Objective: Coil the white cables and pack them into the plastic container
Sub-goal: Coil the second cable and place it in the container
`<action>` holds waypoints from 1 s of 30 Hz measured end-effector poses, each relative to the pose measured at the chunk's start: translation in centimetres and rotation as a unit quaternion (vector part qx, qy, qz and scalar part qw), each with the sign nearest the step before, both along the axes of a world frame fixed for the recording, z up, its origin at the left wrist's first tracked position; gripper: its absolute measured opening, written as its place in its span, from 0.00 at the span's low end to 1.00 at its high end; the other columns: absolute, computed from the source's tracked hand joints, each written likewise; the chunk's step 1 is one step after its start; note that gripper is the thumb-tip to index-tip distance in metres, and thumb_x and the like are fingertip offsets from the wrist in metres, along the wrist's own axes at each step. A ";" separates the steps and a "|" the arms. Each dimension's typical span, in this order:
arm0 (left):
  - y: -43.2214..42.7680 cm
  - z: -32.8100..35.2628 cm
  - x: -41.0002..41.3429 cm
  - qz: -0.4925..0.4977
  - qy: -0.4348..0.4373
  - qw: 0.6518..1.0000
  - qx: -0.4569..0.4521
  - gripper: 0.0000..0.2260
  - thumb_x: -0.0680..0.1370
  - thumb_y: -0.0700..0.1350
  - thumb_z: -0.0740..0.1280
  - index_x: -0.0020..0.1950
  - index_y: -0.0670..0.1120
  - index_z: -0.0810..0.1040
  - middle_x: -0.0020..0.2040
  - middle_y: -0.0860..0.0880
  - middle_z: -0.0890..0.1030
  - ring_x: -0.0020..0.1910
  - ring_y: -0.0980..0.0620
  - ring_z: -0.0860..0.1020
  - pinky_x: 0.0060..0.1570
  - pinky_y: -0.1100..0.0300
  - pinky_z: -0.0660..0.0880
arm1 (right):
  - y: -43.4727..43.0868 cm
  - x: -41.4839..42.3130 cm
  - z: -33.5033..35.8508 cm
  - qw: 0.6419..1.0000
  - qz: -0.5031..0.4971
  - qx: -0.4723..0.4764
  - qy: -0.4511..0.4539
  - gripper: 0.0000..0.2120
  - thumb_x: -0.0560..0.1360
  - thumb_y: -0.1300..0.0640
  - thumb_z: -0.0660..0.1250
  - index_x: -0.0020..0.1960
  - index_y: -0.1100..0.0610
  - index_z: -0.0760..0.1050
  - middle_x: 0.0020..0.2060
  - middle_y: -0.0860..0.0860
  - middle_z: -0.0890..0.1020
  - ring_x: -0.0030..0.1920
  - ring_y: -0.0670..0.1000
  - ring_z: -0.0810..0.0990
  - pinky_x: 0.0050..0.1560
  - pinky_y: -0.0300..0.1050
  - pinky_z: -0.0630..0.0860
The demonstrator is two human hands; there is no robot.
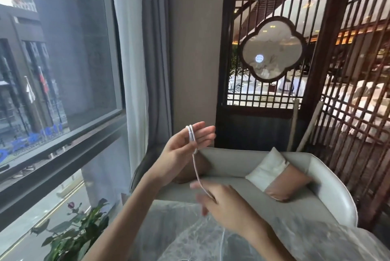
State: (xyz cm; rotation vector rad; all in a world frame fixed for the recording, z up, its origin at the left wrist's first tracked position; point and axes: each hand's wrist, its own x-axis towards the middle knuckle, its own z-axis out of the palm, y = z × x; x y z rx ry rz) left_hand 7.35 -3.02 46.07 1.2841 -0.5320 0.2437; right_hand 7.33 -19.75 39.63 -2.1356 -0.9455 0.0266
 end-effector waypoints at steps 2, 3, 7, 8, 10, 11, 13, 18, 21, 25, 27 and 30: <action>0.7 -0.7 0.0 0.010 0.004 0.998 0.060 0.20 0.80 0.29 0.54 0.73 0.32 0.61 0.69 0.32 0.71 0.68 0.32 0.71 0.72 0.37 0.63 | -1.4 -1.4 1.0 0.995 -0.003 -0.064 -0.076 0.08 0.78 0.44 0.61 0.55 0.43 0.74 0.36 0.47 0.83 0.36 0.42 0.79 0.41 0.37 0.75; 0.7 -1.3 -0.1 0.002 0.006 0.995 0.099 0.19 0.81 0.30 0.54 0.73 0.33 0.62 0.69 0.33 0.72 0.68 0.34 0.72 0.71 0.39 0.65 | -2.1 -1.7 2.2 0.988 -0.009 -0.063 -0.139 0.08 0.77 0.42 0.60 0.51 0.45 0.73 0.37 0.47 0.82 0.37 0.44 0.79 0.42 0.43 0.76; -2.4 -2.6 -1.6 -0.085 -0.005 0.981 0.176 0.17 0.82 0.34 0.55 0.71 0.35 0.66 0.66 0.35 0.75 0.67 0.36 0.73 0.70 0.43 0.67 | -4.3 -0.3 8.7 0.919 -0.058 0.031 -0.388 0.09 0.75 0.45 0.65 0.44 0.48 0.81 0.37 0.45 0.83 0.38 0.46 0.79 0.39 0.47 0.78; -3.3 -2.5 -1.9 -0.105 -0.017 0.981 0.163 0.16 0.82 0.33 0.53 0.69 0.33 0.67 0.65 0.36 0.76 0.66 0.38 0.74 0.69 0.47 0.69 | -4.6 0.7 10.0 0.922 -0.041 0.081 -0.375 0.07 0.73 0.47 0.69 0.43 0.48 0.83 0.37 0.44 0.83 0.37 0.45 0.78 0.38 0.44 0.76; -4.7 -2.0 -2.4 -0.115 -0.034 0.985 0.125 0.16 0.81 0.31 0.52 0.67 0.31 0.67 0.61 0.38 0.79 0.63 0.43 0.77 0.66 0.54 0.72 | -4.4 2.9 11.7 0.944 0.018 0.173 -0.279 0.01 0.69 0.53 0.76 0.40 0.49 0.85 0.38 0.44 0.82 0.37 0.44 0.76 0.38 0.38 0.72; -5.1 -1.5 -2.6 -0.122 -0.037 0.986 0.108 0.16 0.80 0.30 0.51 0.67 0.31 0.66 0.60 0.37 0.79 0.62 0.43 0.77 0.65 0.54 0.72 | -4.0 4.0 11.8 0.953 0.032 0.202 -0.221 0.03 0.68 0.56 0.77 0.40 0.49 0.85 0.40 0.45 0.80 0.37 0.46 0.76 0.38 0.38 0.72; -5.4 -0.8 -2.9 -0.137 -0.039 0.986 0.090 0.16 0.80 0.30 0.51 0.67 0.30 0.64 0.60 0.35 0.78 0.62 0.40 0.76 0.66 0.51 0.71 | -3.0 5.8 10.5 0.966 0.077 0.241 -0.058 0.02 0.71 0.59 0.75 0.42 0.53 0.84 0.39 0.44 0.81 0.37 0.47 0.79 0.38 0.37 0.73; -5.2 -0.7 -2.8 -0.075 0.036 0.993 0.082 0.20 0.74 0.30 0.52 0.66 0.32 0.68 0.61 0.33 0.79 0.60 0.40 0.78 0.62 0.54 0.74 | -2.0 7.1 6.7 0.929 0.004 0.367 -0.036 0.03 0.72 0.57 0.73 0.40 0.56 0.83 0.36 0.45 0.84 0.38 0.43 0.81 0.42 0.35 0.76; -5.1 -1.0 -2.8 -0.112 0.041 0.992 0.051 0.18 0.77 0.30 0.54 0.67 0.32 0.67 0.60 0.33 0.79 0.60 0.40 0.77 0.62 0.53 0.74 | -2.0 7.3 6.5 0.922 -0.001 0.386 0.031 0.07 0.73 0.56 0.72 0.39 0.59 0.81 0.34 0.52 0.82 0.34 0.49 0.79 0.36 0.35 0.76; -3.8 -0.1 -2.4 -0.111 0.031 0.993 0.027 0.19 0.75 0.33 0.58 0.66 0.35 0.71 0.63 0.32 0.78 0.60 0.37 0.77 0.58 0.43 0.73 | -0.5 5.2 4.7 0.924 0.041 0.293 0.243 0.17 0.82 0.65 0.57 0.35 0.60 0.73 0.27 0.57 0.67 0.22 0.49 0.66 0.21 0.37 0.62; -2.5 0.1 -1.8 -0.094 0.046 0.994 -0.021 0.21 0.74 0.32 0.58 0.67 0.34 0.70 0.65 0.35 0.78 0.61 0.39 0.79 0.55 0.45 0.76 | -0.2 3.1 2.9 0.964 0.024 0.222 0.142 0.17 0.82 0.61 0.61 0.36 0.56 0.79 0.23 0.47 0.74 0.22 0.44 0.69 0.24 0.32 0.63; -1.3 -0.3 -0.6 -0.042 0.070 0.994 -0.074 0.23 0.72 0.31 0.56 0.68 0.31 0.68 0.66 0.34 0.76 0.64 0.38 0.77 0.65 0.51 0.75 | -0.9 -0.4 0.8 0.995 0.016 0.090 0.048 0.08 0.80 0.50 0.64 0.53 0.49 0.81 0.29 0.49 0.79 0.29 0.43 0.75 0.35 0.33 0.71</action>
